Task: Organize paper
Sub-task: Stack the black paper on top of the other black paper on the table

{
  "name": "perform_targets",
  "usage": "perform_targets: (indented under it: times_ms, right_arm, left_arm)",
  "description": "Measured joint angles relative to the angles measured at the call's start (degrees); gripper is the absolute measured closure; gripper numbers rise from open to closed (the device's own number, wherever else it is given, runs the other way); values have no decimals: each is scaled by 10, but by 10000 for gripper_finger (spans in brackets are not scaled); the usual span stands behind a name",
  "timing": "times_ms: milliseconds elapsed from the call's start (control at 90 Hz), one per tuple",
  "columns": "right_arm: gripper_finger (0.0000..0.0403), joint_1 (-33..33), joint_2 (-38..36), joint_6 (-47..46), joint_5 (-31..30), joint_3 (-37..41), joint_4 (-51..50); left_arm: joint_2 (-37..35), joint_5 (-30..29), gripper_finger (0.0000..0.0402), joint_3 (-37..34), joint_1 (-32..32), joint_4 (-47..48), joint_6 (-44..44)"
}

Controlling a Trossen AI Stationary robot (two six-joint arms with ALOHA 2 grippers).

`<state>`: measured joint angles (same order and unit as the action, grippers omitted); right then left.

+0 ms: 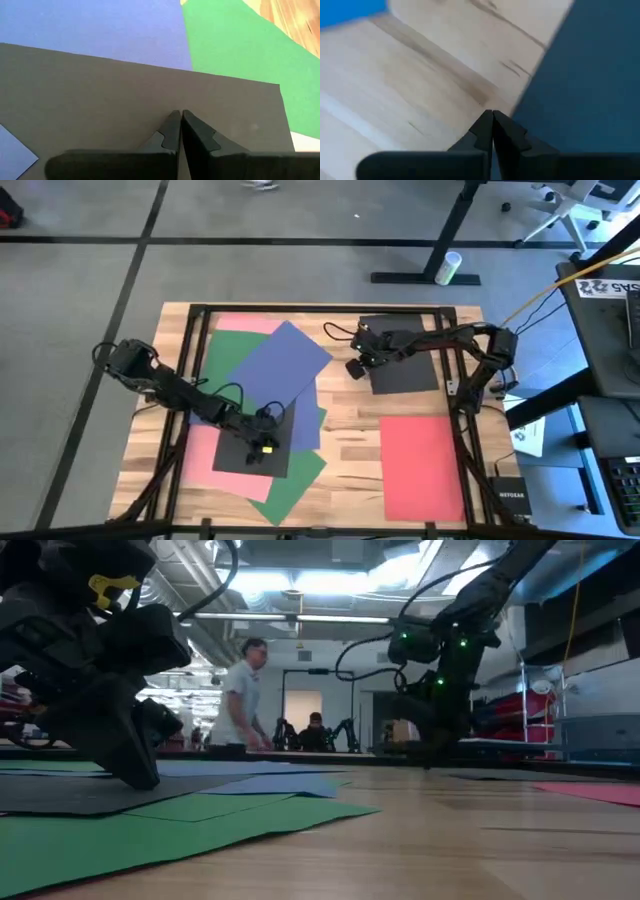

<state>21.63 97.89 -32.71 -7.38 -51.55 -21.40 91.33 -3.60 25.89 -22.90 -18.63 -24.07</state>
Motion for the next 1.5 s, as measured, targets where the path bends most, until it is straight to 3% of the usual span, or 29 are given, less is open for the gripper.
perform_targets:
  times_ms: [578, 1500]
  right_arm:
    - [403, 86, 12, 12, 55, -1, 77]
    - [403, 100, 18, 17, 68, -1, 80]
  left_arm:
    - [0, 0, 402, 0, 0, 0, 0]
    - [0, 0, 402, 0, 0, 0, 0]
